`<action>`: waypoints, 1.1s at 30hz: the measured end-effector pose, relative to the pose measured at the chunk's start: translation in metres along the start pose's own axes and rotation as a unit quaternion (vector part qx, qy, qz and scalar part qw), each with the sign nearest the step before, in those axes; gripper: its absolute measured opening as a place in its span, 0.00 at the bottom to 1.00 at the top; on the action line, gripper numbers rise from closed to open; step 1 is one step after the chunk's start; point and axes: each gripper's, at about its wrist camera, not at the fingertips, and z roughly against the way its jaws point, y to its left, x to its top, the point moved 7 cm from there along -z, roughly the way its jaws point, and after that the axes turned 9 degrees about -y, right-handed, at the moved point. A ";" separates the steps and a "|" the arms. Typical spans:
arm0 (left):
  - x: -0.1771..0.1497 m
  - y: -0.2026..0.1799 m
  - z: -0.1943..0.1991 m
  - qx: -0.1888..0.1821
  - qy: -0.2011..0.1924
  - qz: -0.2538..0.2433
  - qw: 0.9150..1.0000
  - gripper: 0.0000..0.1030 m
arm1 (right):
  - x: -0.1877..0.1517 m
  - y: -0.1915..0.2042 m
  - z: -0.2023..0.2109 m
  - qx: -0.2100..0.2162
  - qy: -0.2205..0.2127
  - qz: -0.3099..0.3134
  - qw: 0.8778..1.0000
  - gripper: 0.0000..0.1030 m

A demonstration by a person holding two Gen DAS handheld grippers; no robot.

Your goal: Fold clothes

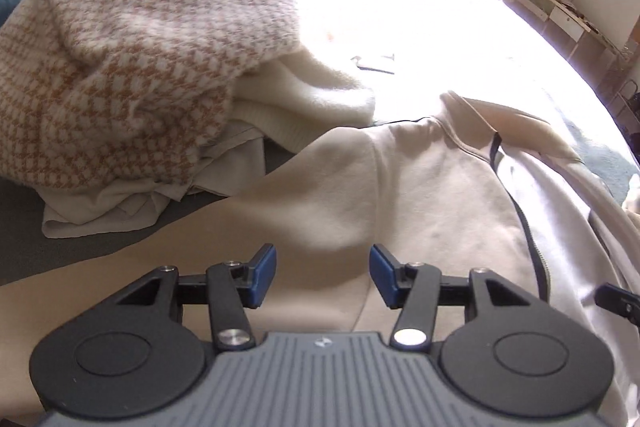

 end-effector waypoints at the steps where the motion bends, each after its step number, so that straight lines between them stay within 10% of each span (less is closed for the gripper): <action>1: -0.001 -0.016 -0.003 -0.010 0.001 -0.008 1.000 0.51 | 0.009 -0.003 -0.013 0.008 -0.005 -0.001 1.000 0.24; 9: -0.030 -0.111 -0.048 -0.016 0.019 -0.078 0.997 0.51 | 0.063 -0.019 -0.086 0.081 0.008 -0.058 0.995 0.25; 24: -0.048 -0.109 -0.061 0.003 -0.005 -0.077 0.997 0.57 | 0.094 -0.051 -0.191 0.124 0.029 -0.090 0.988 0.42; 28: -0.046 -0.108 -0.062 0.001 -0.007 -0.079 0.997 0.58 | 0.096 -0.038 -0.188 0.125 0.013 -0.045 0.991 0.03; 33: -0.046 -0.108 -0.062 -0.002 -0.007 -0.088 0.996 0.59 | 0.113 -0.027 -0.171 0.061 -0.059 0.054 0.995 0.00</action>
